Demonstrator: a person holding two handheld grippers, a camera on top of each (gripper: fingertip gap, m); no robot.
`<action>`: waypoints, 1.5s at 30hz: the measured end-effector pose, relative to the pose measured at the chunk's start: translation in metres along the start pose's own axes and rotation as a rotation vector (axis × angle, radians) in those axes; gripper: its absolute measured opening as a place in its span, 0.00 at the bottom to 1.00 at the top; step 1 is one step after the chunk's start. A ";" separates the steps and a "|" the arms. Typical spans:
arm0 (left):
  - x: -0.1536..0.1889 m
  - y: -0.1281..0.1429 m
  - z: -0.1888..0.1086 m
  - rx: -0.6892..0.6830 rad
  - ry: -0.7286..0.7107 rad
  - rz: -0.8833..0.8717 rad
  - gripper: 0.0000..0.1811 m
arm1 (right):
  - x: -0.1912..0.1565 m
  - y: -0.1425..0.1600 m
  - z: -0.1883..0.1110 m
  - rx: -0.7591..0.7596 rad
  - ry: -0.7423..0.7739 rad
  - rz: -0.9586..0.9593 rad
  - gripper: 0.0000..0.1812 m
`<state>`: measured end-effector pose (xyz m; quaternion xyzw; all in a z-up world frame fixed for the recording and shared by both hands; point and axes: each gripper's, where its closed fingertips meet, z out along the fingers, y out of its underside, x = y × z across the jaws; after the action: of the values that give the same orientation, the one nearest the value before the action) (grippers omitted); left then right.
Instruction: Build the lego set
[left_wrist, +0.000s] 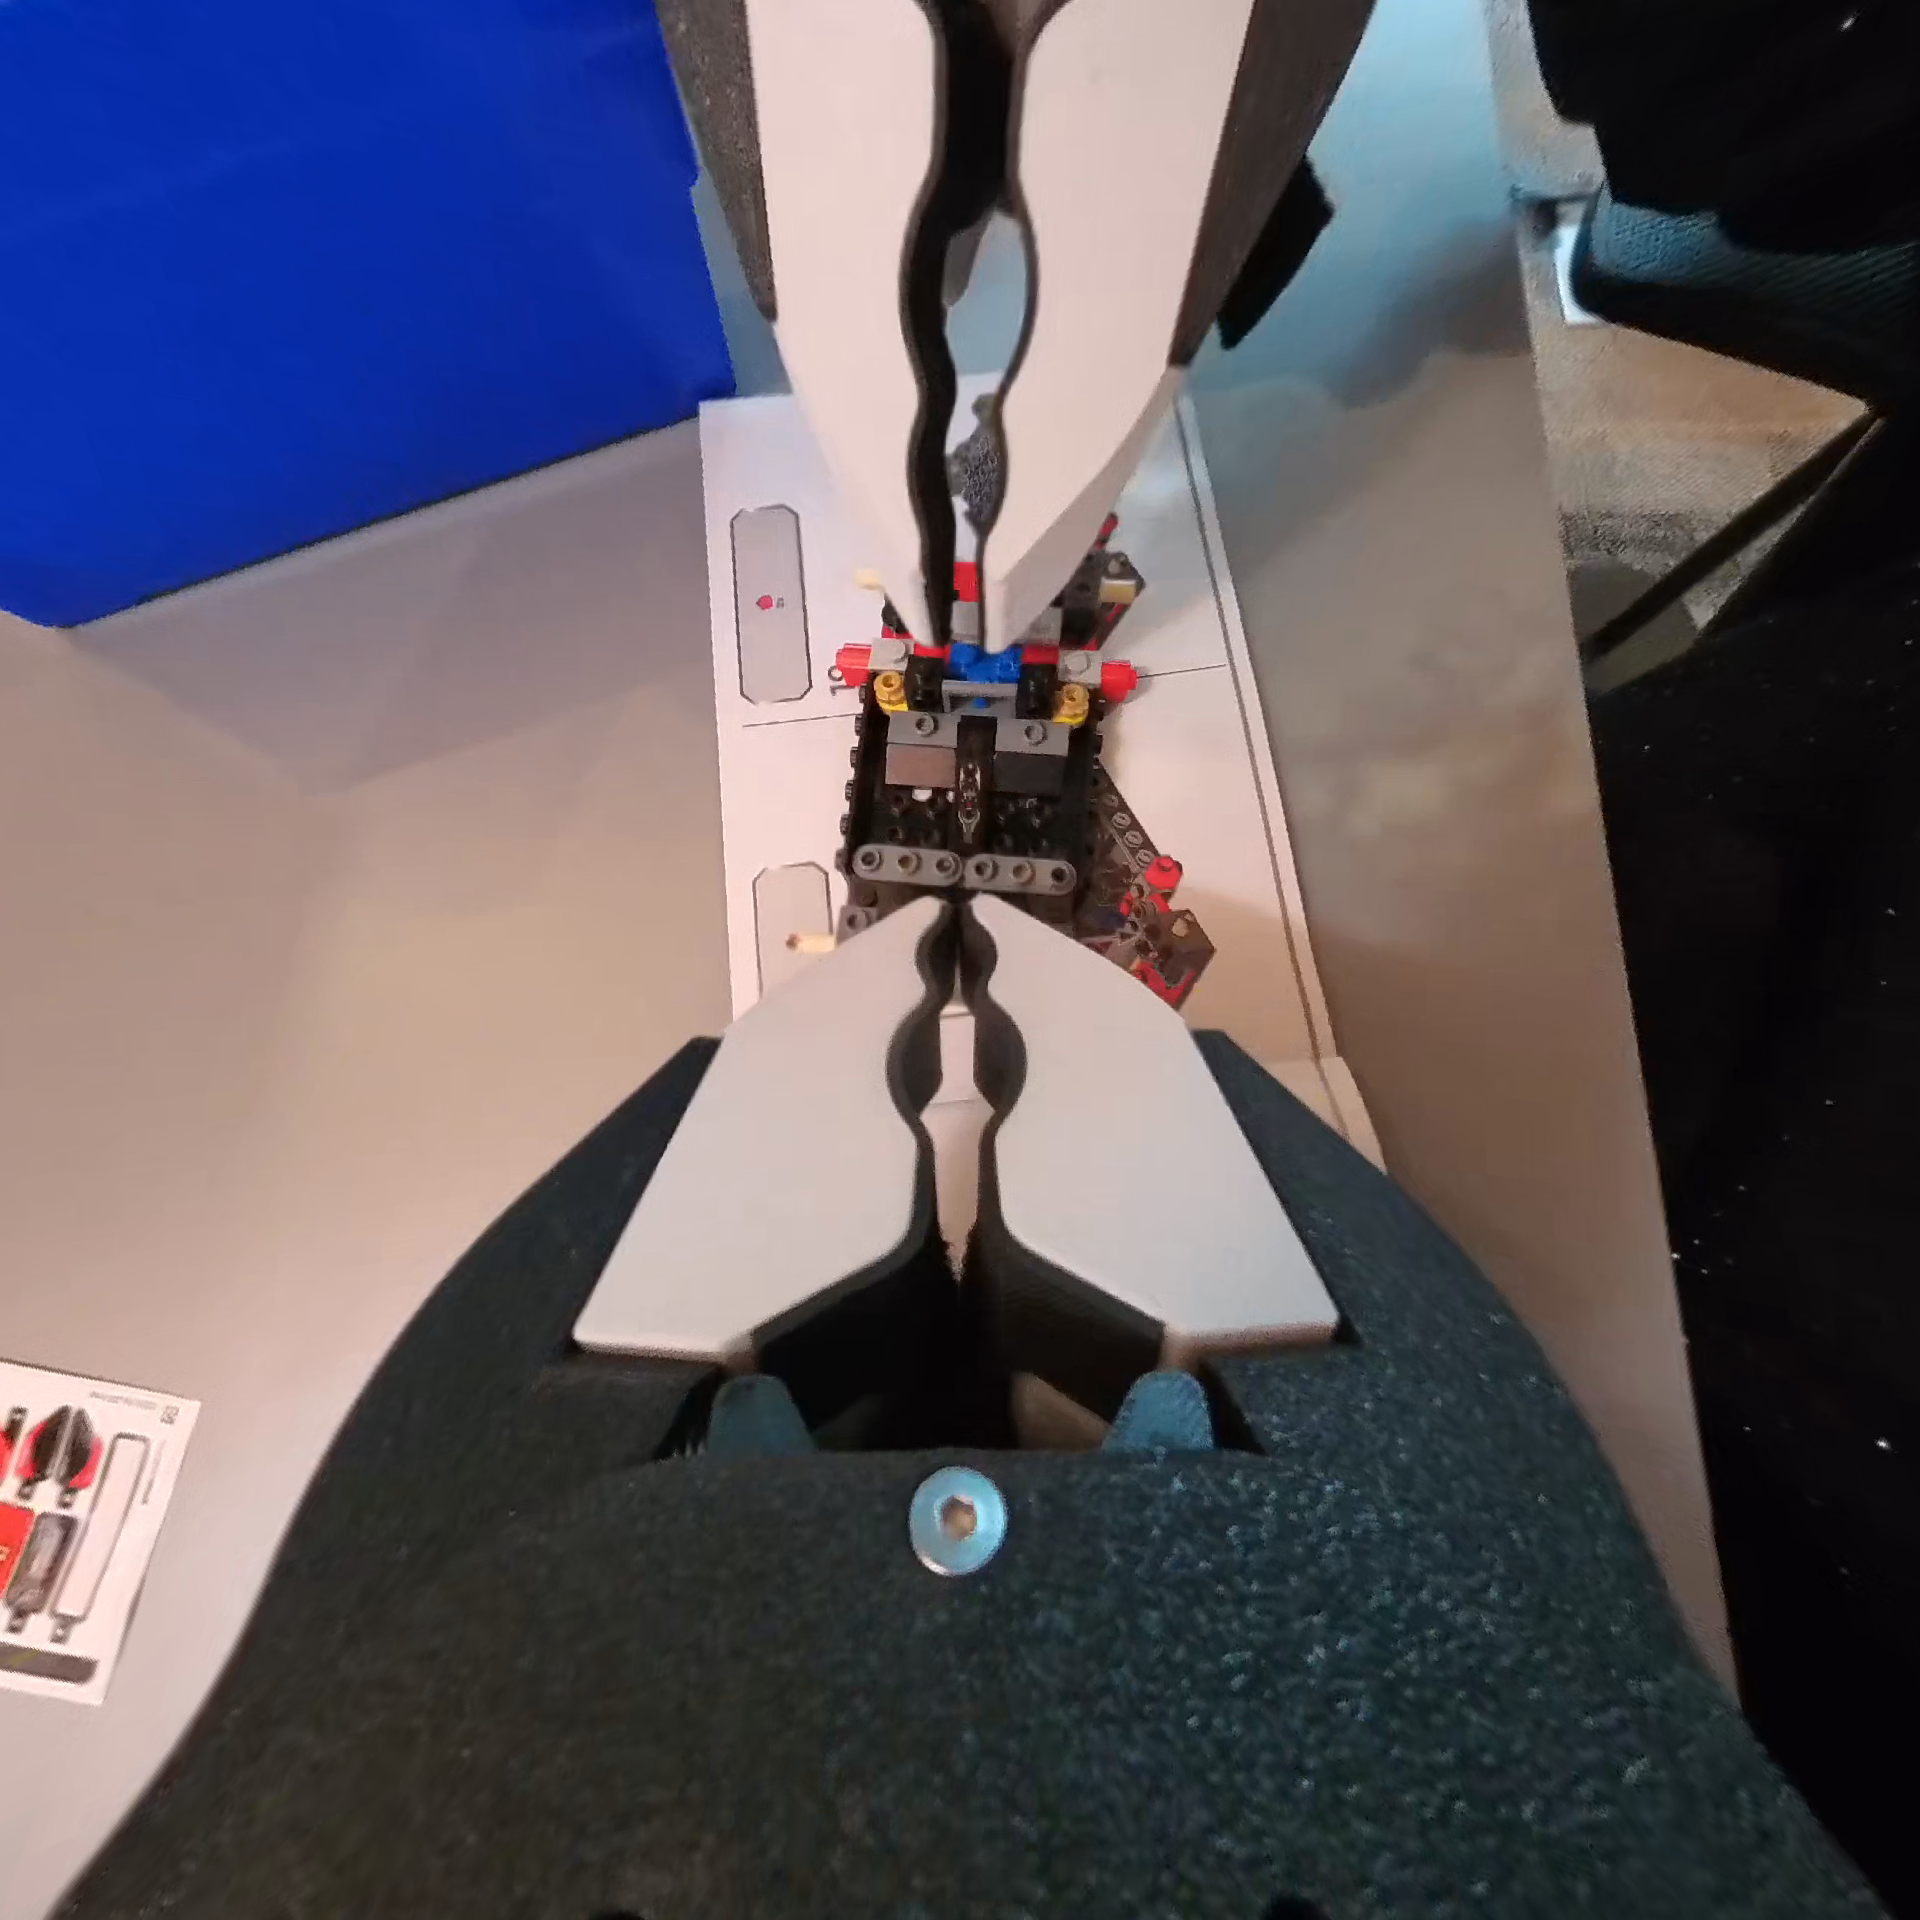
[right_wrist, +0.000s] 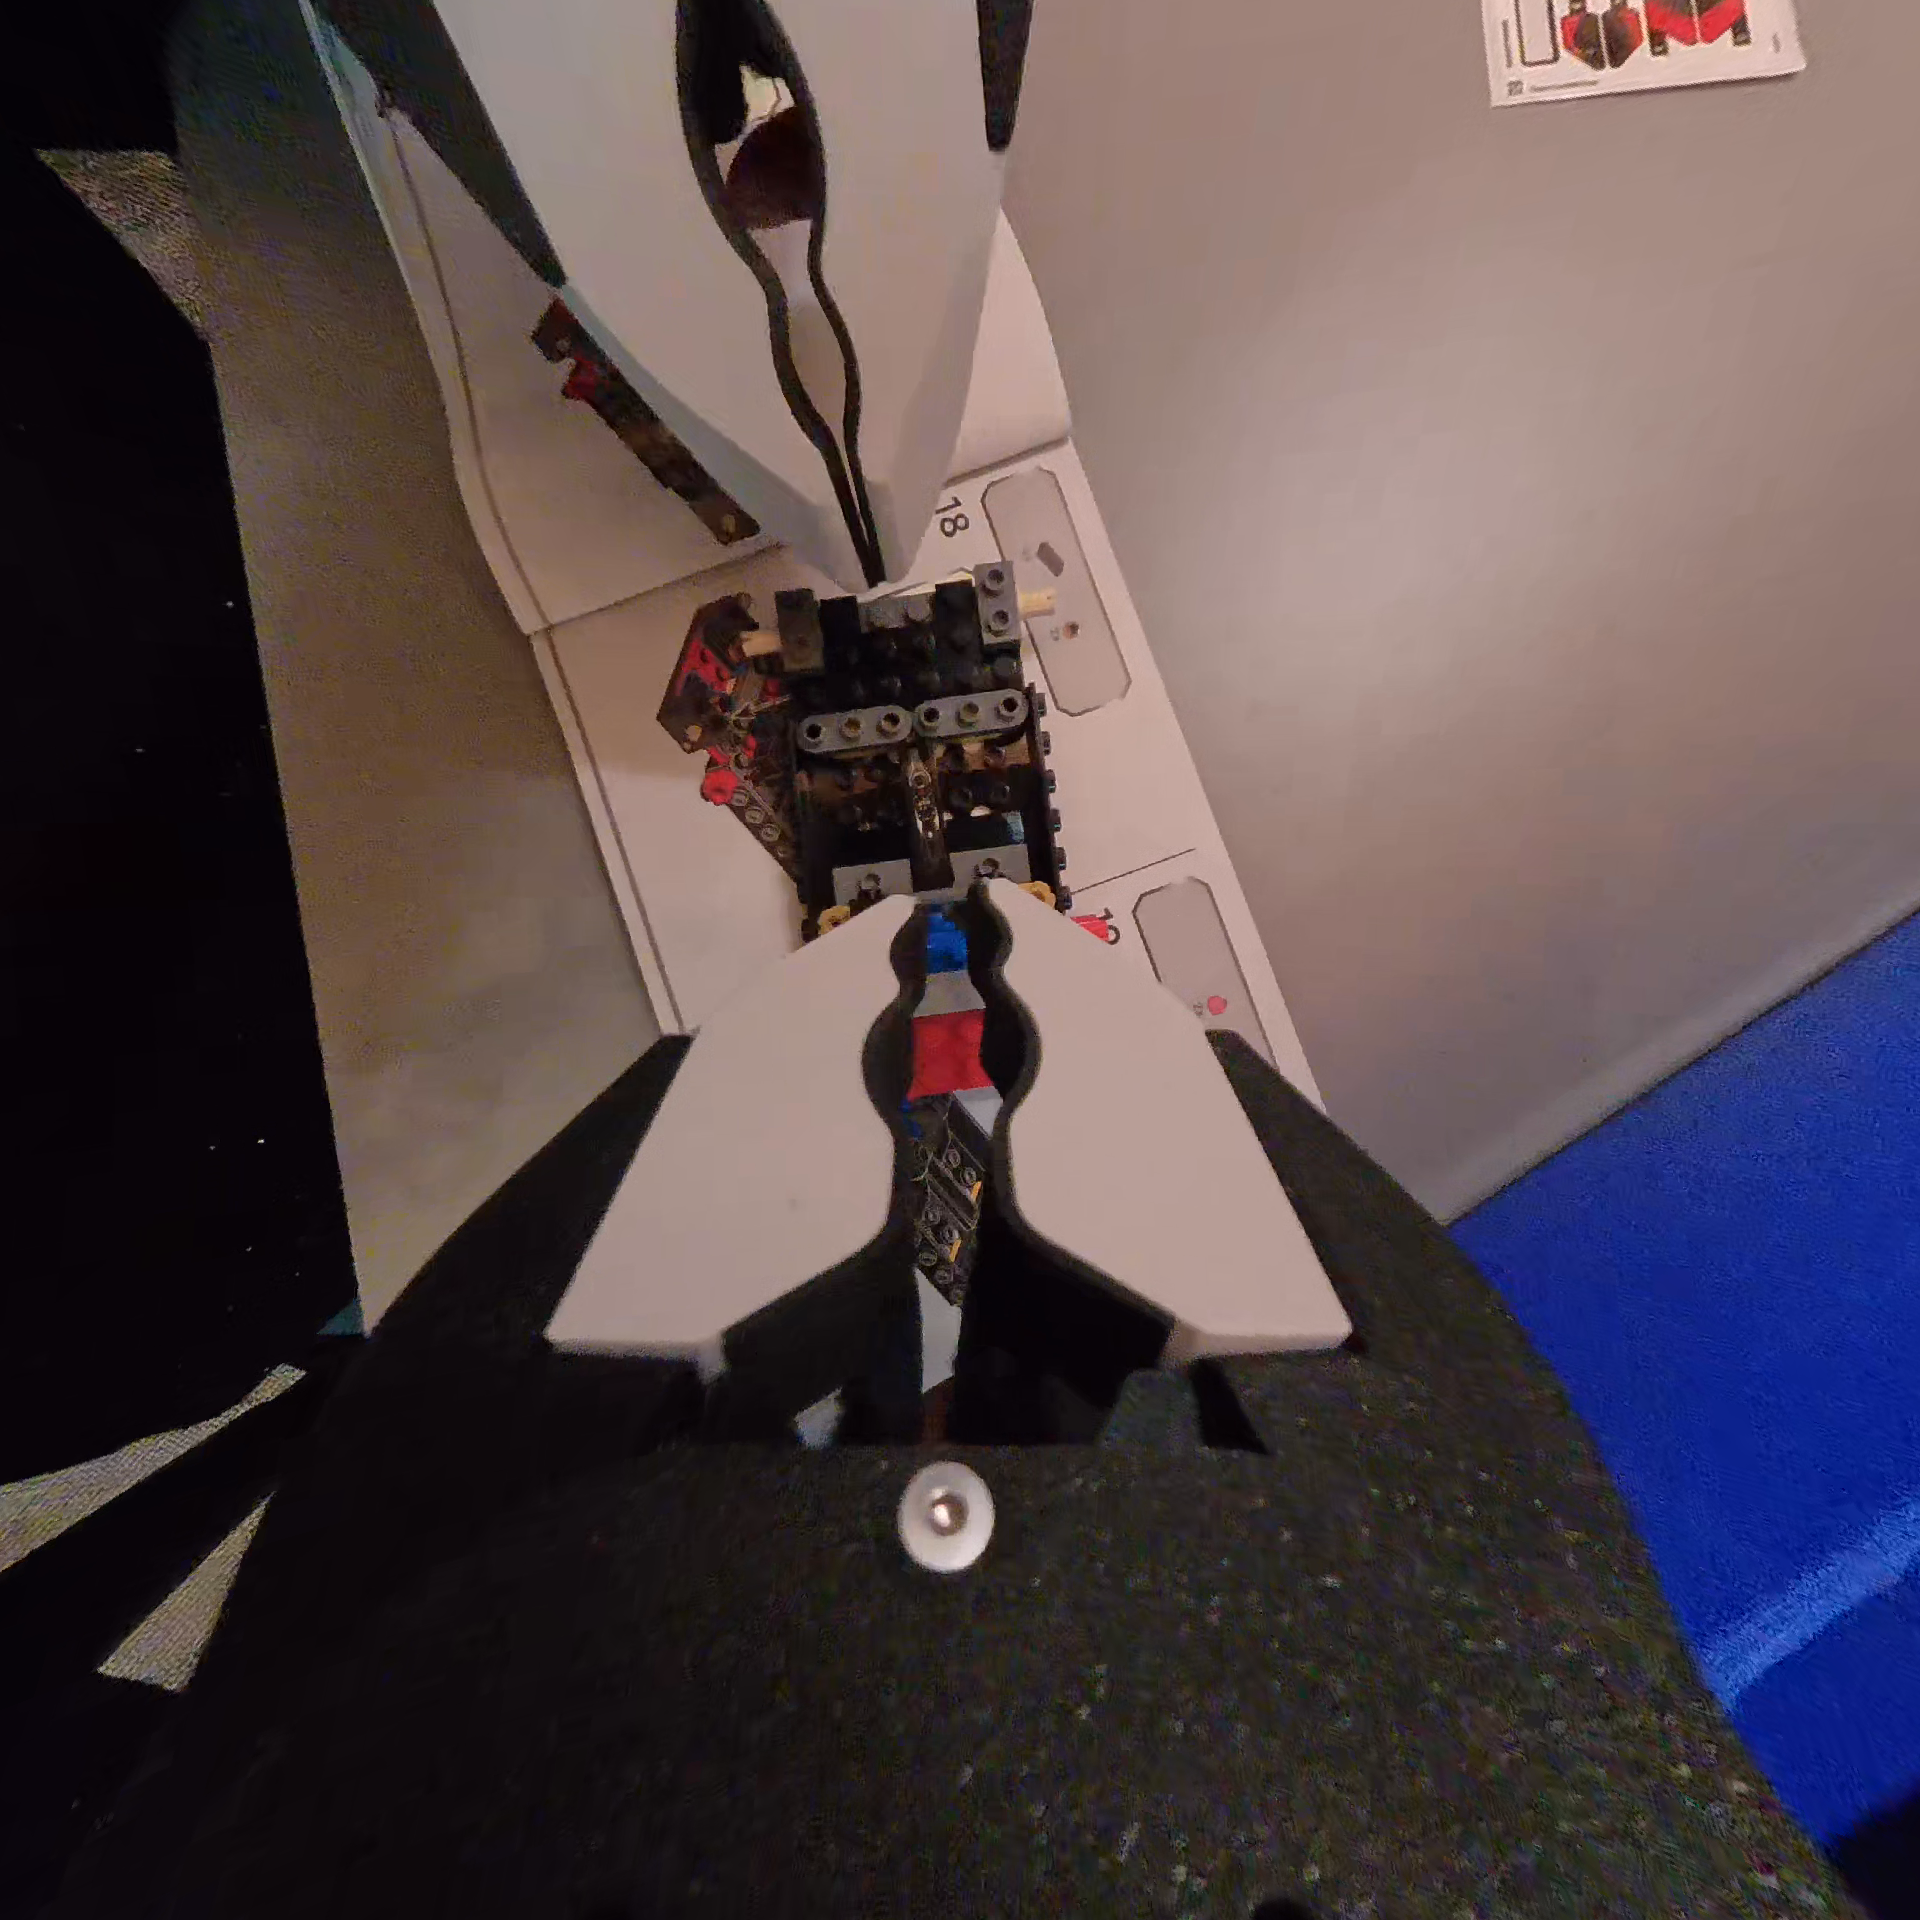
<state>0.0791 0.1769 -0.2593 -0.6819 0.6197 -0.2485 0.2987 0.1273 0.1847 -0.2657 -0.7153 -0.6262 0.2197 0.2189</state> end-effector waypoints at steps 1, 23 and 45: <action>0.000 0.000 0.002 -0.015 0.001 0.008 0.00 | 0.000 0.000 0.002 -0.004 -0.002 0.002 0.02; -0.019 0.003 -0.032 0.037 -0.110 -0.015 0.15 | -0.003 0.010 -0.015 0.057 -0.012 0.058 0.43; -0.050 0.003 -0.075 0.447 -0.148 -0.029 0.24 | 0.007 0.016 0.020 0.098 0.090 0.101 0.36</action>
<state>0.0188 0.2188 -0.2074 -0.6240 0.5159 -0.3330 0.4833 0.1291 0.1904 -0.2911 -0.7434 -0.5675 0.2286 0.2701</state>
